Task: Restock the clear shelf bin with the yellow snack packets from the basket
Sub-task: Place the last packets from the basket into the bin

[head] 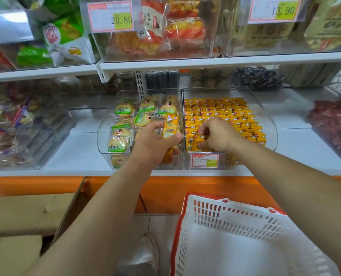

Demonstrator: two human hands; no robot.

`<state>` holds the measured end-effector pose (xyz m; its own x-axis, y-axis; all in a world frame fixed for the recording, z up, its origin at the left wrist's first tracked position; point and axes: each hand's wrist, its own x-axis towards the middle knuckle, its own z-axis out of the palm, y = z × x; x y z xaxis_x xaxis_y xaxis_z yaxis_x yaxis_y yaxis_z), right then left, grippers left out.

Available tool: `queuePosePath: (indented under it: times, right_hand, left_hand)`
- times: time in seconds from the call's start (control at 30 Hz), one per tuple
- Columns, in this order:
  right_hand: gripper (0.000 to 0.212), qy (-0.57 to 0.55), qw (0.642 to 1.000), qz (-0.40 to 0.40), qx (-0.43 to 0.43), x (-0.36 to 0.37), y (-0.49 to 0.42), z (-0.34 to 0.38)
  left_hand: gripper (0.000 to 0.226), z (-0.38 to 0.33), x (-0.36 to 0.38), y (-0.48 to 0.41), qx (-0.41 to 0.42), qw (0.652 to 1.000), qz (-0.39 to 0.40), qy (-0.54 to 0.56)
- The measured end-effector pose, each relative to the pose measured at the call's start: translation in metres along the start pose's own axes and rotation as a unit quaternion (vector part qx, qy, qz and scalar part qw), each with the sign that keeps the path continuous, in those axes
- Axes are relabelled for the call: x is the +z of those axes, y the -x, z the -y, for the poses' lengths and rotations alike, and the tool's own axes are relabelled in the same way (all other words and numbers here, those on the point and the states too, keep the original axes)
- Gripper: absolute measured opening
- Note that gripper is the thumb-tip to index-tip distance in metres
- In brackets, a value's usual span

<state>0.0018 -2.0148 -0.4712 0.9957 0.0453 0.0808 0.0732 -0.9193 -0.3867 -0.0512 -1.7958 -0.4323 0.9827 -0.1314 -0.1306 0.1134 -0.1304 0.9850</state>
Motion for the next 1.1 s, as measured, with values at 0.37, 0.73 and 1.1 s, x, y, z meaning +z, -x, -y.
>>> queuePosePath:
  times: [0.37, 0.73, 1.1]
  right_hand:
    - [0.027, -0.359, 0.931, -0.061, -0.002, -0.035, 0.063, 0.003]
    - [0.016, -0.37, 0.928, 0.025, -0.02, -0.029, 0.124, -0.005]
    - [0.028, -0.448, 0.894, -0.014, 0.022, -0.03, 0.115, -0.001]
  left_hand:
    - [0.052, 0.001, 0.028, 0.007, -0.004, 0.99, 0.141, -0.026]
    - [0.047, -0.005, 0.051, 0.011, 0.008, 0.992, 0.118, -0.034]
    - [0.032, 0.008, 0.06, 0.017, 0.082, 0.981, 0.131, -0.115]
